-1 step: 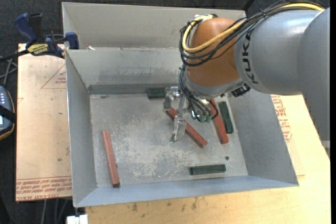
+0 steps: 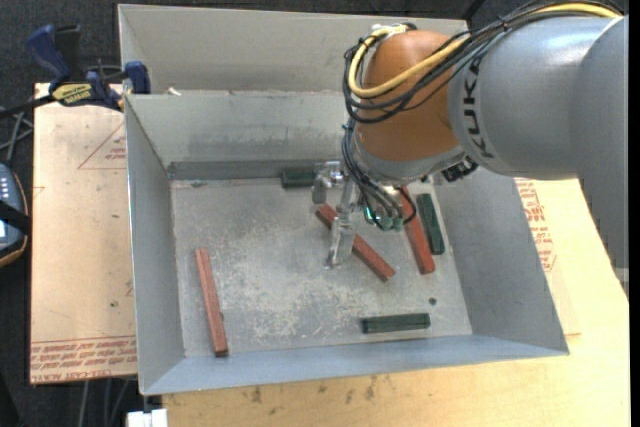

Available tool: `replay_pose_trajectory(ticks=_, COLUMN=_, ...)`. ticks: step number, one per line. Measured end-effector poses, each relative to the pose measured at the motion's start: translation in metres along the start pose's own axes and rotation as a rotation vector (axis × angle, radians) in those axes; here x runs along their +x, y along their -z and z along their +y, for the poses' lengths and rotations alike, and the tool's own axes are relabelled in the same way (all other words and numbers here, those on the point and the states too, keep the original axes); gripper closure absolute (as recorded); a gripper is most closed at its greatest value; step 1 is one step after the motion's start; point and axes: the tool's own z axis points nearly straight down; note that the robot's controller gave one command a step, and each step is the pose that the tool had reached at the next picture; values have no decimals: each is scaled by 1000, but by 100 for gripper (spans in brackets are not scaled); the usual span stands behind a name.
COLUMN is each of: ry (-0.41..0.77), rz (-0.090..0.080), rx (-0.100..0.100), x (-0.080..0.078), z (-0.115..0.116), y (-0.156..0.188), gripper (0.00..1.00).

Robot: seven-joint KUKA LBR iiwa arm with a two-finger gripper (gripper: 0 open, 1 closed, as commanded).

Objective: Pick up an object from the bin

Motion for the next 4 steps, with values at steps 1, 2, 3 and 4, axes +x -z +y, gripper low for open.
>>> replay_pose_trajectory(ticks=1, ry=47, rz=-8, rx=-2, x=-25, z=-33, y=-26, gripper=0)
replay_pose_trajectory(ticks=2, ry=3, rz=-3, rx=2, x=-41, z=-58, y=-62, gripper=0)
replay_pose_trajectory(ticks=3, ry=-144, rz=0, rx=0, x=1, z=-79, y=-75, gripper=100)
replay_pose_trajectory(ticks=4, ry=-145, rz=0, rx=0, x=1, z=-79, y=-75, gripper=100)
